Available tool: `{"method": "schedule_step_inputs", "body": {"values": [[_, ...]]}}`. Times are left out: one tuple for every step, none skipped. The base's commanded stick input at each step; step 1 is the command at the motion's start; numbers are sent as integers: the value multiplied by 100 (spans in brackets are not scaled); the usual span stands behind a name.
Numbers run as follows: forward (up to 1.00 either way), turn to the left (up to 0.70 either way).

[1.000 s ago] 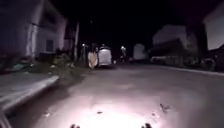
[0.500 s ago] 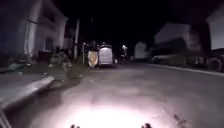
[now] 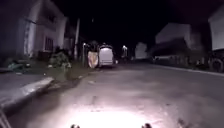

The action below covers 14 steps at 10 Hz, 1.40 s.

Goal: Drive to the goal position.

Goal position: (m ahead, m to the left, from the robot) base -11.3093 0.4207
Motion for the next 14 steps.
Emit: {"method": "schedule_step_inputs", "body": {"values": [[0, -28], [0, -70], [0, -70], [0, -70], [0, -70], [0, -70], [0, -70], [0, -70], [0, -70], [0, -70], [0, -70], [0, -70], [0, -70], [0, -70]]}}
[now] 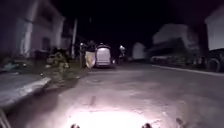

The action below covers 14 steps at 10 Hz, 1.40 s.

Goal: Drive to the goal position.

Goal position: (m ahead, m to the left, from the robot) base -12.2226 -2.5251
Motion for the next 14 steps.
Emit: {"method": "schedule_step_inputs", "body": {"values": [[0, -70], [0, -70], [0, -70], [0, -70], [0, -70], [0, -70], [0, -70], [0, -70], [0, -70], [0, -70], [0, -70], [0, -70], [0, -70], [0, -70]]}}
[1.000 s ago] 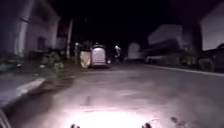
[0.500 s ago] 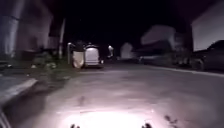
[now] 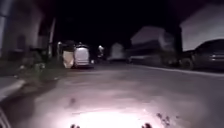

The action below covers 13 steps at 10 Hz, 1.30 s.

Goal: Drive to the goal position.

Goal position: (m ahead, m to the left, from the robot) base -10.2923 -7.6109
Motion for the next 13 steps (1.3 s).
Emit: {"method": "schedule_step_inputs", "body": {"values": [[0, -70], [0, -70], [0, -70], [0, -70], [0, -70], [0, -70], [0, -70], [0, -70], [0, -70], [0, -70], [0, -70], [0, -70], [0, -70]]}}
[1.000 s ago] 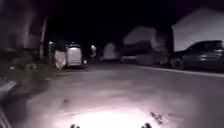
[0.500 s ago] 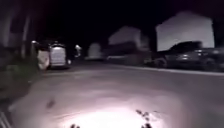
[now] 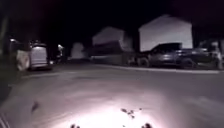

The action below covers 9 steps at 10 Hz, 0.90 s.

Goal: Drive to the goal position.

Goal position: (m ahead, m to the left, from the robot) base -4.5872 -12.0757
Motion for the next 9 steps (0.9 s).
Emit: {"method": "schedule_step_inputs", "body": {"values": [[0, -70], [0, -70], [0, -70], [0, -70], [0, -70], [0, -70], [0, -70], [0, -70], [0, -70]]}}
